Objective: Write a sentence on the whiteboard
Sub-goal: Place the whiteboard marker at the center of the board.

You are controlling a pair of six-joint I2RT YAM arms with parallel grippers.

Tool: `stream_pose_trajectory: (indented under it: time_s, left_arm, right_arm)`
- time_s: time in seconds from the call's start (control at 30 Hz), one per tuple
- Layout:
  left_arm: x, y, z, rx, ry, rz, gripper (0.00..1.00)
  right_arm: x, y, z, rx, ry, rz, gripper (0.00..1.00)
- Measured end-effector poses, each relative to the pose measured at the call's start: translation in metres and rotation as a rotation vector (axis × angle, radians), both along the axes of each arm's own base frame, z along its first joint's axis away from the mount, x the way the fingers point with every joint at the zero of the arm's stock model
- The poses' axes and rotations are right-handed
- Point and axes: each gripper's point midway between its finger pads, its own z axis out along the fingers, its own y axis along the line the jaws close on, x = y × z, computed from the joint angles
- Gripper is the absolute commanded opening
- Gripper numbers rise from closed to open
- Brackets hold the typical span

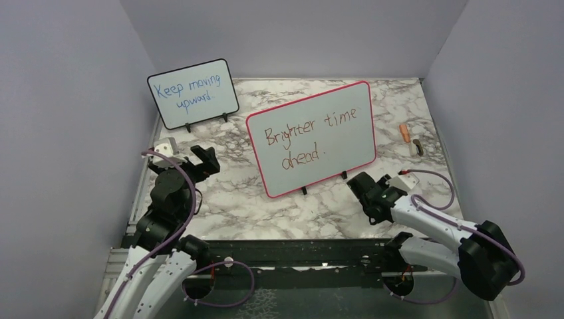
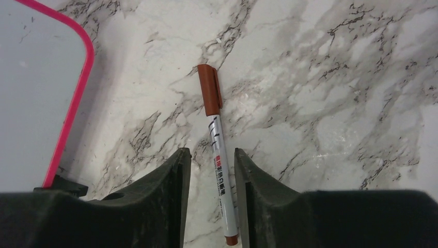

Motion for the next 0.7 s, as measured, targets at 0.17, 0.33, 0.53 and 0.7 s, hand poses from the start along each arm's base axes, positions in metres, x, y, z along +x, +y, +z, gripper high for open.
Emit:
stream_pose_trajectory:
  time_s: [0.17,0.33,0.53,0.7]
  left_arm:
    - [-0.008,0.001,0.008,-0.032,-0.043,-0.014,0.99]
    - [-0.020,0.003,0.022,-0.065,-0.103,-0.031,0.99]
    - [-0.037,0.012,0.055,-0.074,-0.187,-0.039,0.99]
    - [-0.054,0.021,0.084,-0.074,-0.267,-0.038,0.99]
  right_arm:
    - [-0.002,-0.001,0.011,0.043,-0.049,0.001,0.57]
    - [-0.003,-0.003,0.045,0.064,-0.125,0.046,0.79]
    - [-0.003,-0.011,0.132,0.054,-0.311,0.148,1.00]
    - [-0.020,-0.029,0.206,0.006,-0.477,0.229,1.00]
